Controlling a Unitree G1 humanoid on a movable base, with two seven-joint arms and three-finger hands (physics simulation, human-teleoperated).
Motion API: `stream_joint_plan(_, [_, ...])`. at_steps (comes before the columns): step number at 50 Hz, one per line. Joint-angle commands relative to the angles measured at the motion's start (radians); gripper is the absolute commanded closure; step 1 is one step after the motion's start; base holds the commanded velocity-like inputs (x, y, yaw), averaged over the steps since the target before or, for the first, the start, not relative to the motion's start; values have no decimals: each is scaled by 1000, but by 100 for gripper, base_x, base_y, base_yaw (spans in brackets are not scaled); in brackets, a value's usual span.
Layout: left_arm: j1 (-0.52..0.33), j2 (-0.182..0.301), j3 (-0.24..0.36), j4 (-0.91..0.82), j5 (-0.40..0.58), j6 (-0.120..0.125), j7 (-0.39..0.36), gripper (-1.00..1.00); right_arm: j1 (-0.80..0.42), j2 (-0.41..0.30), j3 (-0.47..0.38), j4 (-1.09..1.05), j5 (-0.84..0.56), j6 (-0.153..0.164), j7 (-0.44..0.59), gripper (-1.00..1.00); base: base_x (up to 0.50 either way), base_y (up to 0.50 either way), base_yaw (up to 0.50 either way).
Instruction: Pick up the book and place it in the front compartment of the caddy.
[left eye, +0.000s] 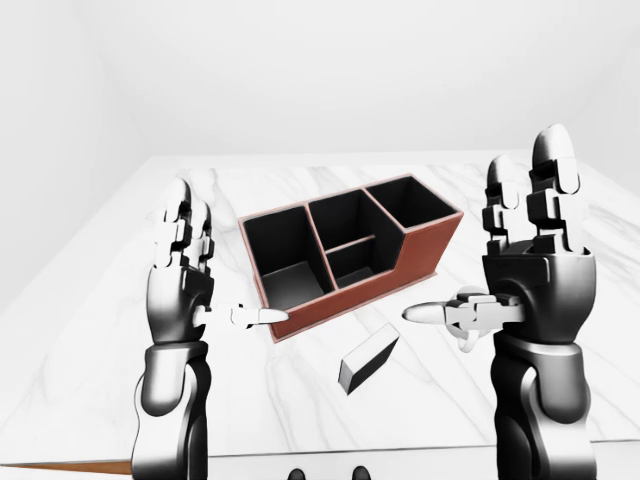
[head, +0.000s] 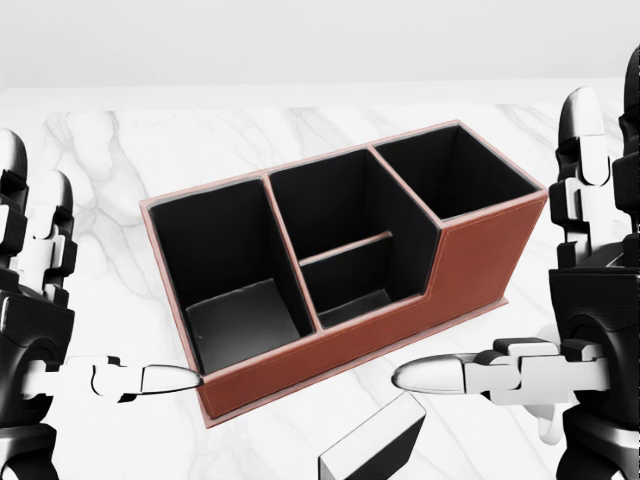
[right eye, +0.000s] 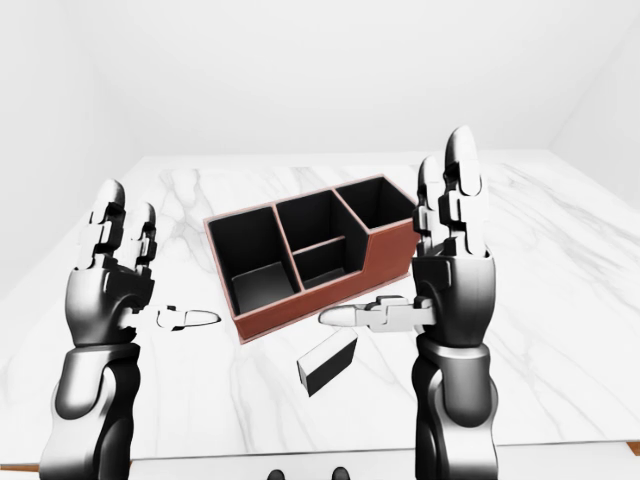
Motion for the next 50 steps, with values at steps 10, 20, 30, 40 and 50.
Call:
stream_joint_plan(10, [-2, 1, 2, 3, -1, 0, 0, -100, 11, 2, 14, 11, 4, 0, 5, -100, 18, 0, 0])
stream_joint_plan(20, [-5, 2, 6, -3, -5, 0, 1, -100, 1, 4, 35, 7, -58, 0, -6, -100, 4, 0, 0])
stream_joint_plan(30, [-9, 4, 9, -3, -8, 0, 2, -100, 0, 6, 38, 12, -68, 0, -1, -100, 0, 0, 0])
stream_joint_plan(40, [-13, 6, 14, 0, -9, 0, 1, -100, 4, 0, 53, 38, -93, 0, 5, -100, 20, 0, 0])
stream_joint_plan(50, [-13, 6, 13, 6, -9, 0, 2, -100, -33, -13, 16, 42, -111, 0, 21, -100, 0, 0, 0])
